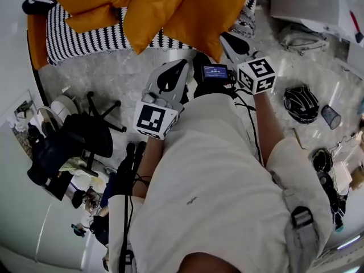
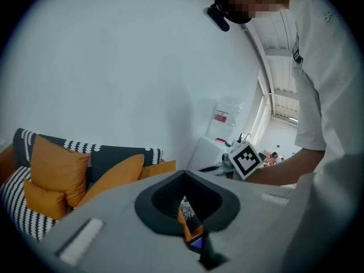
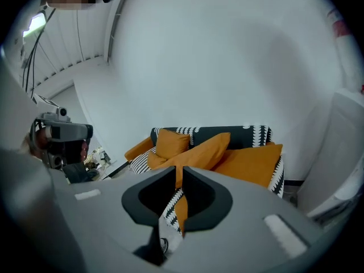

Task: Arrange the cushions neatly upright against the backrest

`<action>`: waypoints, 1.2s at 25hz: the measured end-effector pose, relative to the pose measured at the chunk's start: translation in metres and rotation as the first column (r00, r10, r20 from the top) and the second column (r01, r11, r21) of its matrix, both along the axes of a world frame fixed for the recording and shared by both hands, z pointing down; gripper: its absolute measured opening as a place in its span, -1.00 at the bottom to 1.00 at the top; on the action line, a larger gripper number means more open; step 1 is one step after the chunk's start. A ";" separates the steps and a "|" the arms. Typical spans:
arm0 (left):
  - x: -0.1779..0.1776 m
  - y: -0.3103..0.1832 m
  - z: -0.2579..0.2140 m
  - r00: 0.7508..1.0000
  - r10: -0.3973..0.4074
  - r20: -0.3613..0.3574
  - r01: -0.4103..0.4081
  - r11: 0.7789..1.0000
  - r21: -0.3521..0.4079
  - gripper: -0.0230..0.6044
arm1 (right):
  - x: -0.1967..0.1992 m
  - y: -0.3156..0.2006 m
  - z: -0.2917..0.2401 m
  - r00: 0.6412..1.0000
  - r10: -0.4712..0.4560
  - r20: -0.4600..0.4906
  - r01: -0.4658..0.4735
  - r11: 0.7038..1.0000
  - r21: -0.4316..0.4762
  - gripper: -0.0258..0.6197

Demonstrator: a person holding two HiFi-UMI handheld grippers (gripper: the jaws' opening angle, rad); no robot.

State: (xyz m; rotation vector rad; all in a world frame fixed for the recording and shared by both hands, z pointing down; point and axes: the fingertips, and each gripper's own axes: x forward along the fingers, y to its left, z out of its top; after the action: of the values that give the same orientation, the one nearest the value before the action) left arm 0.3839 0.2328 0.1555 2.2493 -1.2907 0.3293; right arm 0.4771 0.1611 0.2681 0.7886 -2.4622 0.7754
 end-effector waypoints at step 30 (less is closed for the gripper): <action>0.016 -0.020 0.032 0.999 0.012 0.040 -0.007 0.991 -0.135 -0.93 | 0.061 -0.060 0.211 0.942 0.092 -0.322 -0.143 0.980 -0.139 -0.50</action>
State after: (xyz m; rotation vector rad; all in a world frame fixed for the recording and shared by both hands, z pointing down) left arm 0.3998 0.2132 0.1871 2.1459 -1.2406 0.4548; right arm 0.5384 0.1006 0.4790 0.9266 -2.0578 0.8101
